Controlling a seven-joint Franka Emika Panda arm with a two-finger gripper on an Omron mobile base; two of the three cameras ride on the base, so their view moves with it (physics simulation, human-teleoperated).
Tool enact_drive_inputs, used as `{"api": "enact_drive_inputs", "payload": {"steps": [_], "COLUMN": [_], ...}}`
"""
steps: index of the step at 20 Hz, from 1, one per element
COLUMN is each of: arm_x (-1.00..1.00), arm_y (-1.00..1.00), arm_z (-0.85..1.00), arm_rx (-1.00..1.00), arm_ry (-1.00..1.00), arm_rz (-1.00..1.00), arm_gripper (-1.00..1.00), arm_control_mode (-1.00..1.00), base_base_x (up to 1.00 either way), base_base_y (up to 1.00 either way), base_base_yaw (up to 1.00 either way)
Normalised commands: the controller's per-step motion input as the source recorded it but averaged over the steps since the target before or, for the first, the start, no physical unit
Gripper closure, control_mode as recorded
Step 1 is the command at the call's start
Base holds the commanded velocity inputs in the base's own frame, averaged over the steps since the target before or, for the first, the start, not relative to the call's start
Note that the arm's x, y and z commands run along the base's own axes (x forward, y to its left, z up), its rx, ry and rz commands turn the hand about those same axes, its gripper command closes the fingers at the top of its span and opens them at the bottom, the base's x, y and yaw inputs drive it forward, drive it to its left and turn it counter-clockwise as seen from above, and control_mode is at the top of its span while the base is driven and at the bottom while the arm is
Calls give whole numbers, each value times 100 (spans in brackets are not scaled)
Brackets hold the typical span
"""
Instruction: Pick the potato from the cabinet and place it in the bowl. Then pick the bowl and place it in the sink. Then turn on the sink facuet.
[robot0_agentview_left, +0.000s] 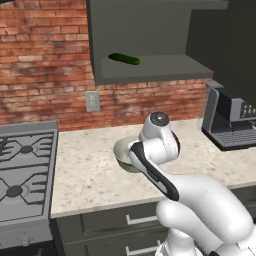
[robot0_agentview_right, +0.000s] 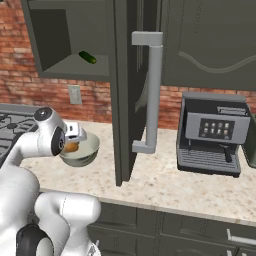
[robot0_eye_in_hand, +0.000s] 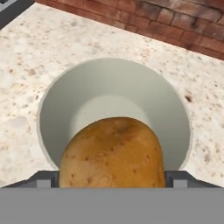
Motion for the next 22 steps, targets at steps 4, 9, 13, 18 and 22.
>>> {"api": "enact_drive_inputs", "payload": {"steps": [4, 9, 13, 18, 22], "arm_x": [14, 3, 14, 27, 19], "arm_y": [0, 0, 0, 0, 0], "arm_z": [-31, -18, -4, 0, 0], "arm_rx": [0, 0, 0, 0, 1], "arm_ry": [0, 0, 1, 0, 0], "arm_rz": [0, 0, 0, 0, 0], "arm_gripper": [100, -100, -100, -100, -100], "arm_control_mode": [-100, -100, -100, -100, -100], "base_base_x": [0, 0, 0, 0, 0], "base_base_y": [0, 0, 0, 0, 0], "base_base_yaw": [0, 0, 0, 0, 0]}}
